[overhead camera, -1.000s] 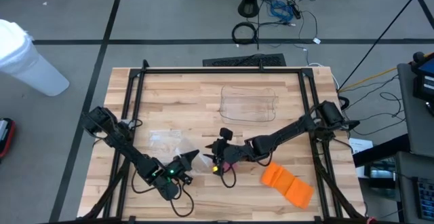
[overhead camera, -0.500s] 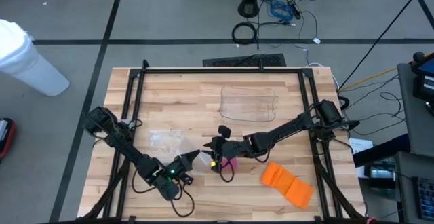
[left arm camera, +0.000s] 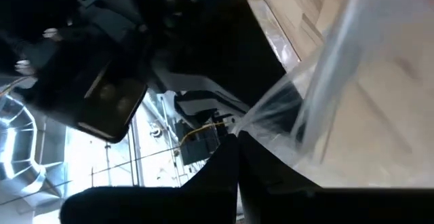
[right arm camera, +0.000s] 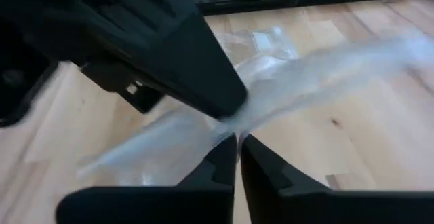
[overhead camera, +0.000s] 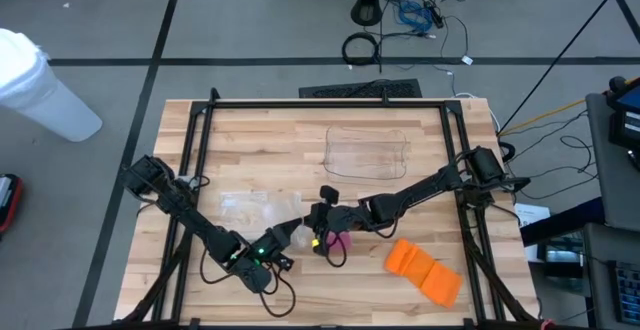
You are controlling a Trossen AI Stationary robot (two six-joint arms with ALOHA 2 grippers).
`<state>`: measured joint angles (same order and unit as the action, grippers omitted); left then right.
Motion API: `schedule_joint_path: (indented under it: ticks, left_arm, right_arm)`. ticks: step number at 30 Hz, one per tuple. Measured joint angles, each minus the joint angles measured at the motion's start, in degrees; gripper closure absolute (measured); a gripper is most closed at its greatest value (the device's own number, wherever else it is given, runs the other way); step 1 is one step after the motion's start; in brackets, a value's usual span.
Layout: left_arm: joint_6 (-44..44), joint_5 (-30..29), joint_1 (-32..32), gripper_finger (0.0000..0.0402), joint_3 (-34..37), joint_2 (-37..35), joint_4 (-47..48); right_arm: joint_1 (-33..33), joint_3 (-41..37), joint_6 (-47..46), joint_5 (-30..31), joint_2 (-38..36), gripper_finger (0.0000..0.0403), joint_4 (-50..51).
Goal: Roll bandage
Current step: Open the top transparent zip bag
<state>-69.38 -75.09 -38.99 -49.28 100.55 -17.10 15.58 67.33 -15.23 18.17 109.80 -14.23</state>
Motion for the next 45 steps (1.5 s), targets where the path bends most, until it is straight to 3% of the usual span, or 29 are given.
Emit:
schedule_joint_path:
  ticks: [5,11,16,21,22,27,37,41,45]
  left_arm:
    - [1.7,-1.6,-0.8,0.0402,0.0,0.0,0.0]
    - [9.7,-1.7,-2.5,0.0402,0.0,0.0,0.1]
    - [21.4,-1.7,-3.2,0.0402,0.0,0.0,-0.2]
    - [39.6,-1.2,-1.7,0.0401,-0.1,-0.2,-2.7]
    - [44.4,0.6,-1.3,0.0401,-0.2,-0.6,-2.7]
    - [60.8,21.2,0.7,0.0373,-1.5,-4.0,-1.3]
    - [65.2,25.9,6.5,0.0299,-4.8,-6.9,5.0]
    - [71.8,37.3,12.5,0.0273,-6.8,-6.9,13.3]
    - [73.5,50.8,17.3,0.0263,-6.8,-6.8,13.9]
  right_arm:
    - [0.5,0.0,-0.5,7.9,0.0,0.0402,6.9]
    - [1.6,0.0,-1.5,16.9,0.0,0.0403,15.6]
    - [3.5,0.0,4.1,20.9,0.0,0.0403,16.0]
    - [6.5,0.0,14.6,29.7,0.0,0.0403,16.2]
    - [7.2,0.0,16.7,31.2,0.0,0.0403,16.2]
    - [9.4,0.0,24.9,32.7,-0.1,0.0403,16.4]
    - [10.0,0.0,30.3,32.7,-0.1,0.0403,22.2]
    - [10.2,0.0,32.4,32.8,-0.1,0.0403,22.8]
    - [10.4,0.0,32.2,32.7,-0.1,0.0403,22.9]
